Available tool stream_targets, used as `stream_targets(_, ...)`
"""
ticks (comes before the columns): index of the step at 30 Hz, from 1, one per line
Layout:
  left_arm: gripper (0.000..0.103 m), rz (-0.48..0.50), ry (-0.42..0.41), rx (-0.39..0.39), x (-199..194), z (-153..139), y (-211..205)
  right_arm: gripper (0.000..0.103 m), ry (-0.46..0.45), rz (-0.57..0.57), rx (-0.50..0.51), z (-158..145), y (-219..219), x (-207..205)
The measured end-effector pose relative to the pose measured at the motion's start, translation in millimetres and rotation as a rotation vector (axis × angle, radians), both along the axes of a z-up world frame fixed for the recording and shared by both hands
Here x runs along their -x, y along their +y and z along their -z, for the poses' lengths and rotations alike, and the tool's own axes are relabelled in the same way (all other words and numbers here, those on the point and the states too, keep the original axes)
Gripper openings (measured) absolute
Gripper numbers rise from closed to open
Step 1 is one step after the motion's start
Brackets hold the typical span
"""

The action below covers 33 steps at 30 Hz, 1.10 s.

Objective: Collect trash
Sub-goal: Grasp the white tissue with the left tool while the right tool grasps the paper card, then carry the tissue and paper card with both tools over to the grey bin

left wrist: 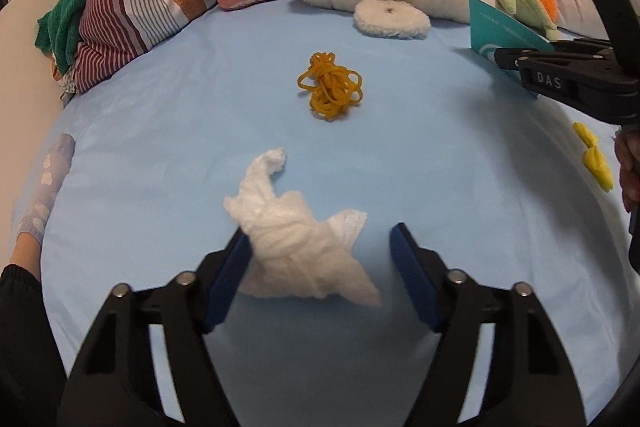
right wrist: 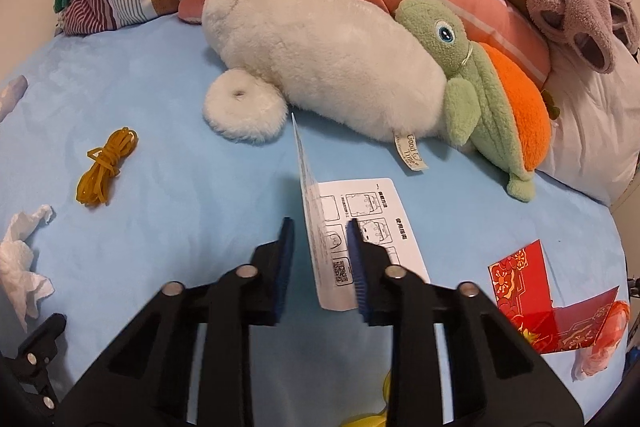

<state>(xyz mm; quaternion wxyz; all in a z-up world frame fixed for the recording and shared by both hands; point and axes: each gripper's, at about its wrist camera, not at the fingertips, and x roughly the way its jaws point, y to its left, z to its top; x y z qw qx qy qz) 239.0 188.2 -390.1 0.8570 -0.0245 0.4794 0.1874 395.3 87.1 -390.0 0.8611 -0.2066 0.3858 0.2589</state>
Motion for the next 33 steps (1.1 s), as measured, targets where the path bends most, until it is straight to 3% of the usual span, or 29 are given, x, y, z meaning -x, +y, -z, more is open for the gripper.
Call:
stream_targets(3, 0.031, 0.017, -0.002, 0.003, -3, -1, -6, 0.0, 0.002, -0.018, 0.007, 0, 1, 1)
stream_targets(4, 0.03, 0.018, -0.002, -0.005, -3, -2, -7, 0.0, -0.003, -0.024, 0.007, -2, 1, 3)
stream_targets(9, 0.027, 0.005, -0.023, 0.016, 0, -7, -7, 0.0, -0.011, -0.046, -0.033, -17, -2, 14)
stream_targets(20, 0.027, 0.062, -0.088, -0.027, 15, -47, -29, 0.0, 0.006, -0.046, -0.137, -65, -28, 57)
stream_targets(33, 0.027, 0.222, -0.15, -0.058, 68, -113, -100, 0.0, -0.012, 0.08, -0.206, -148, -128, 144)
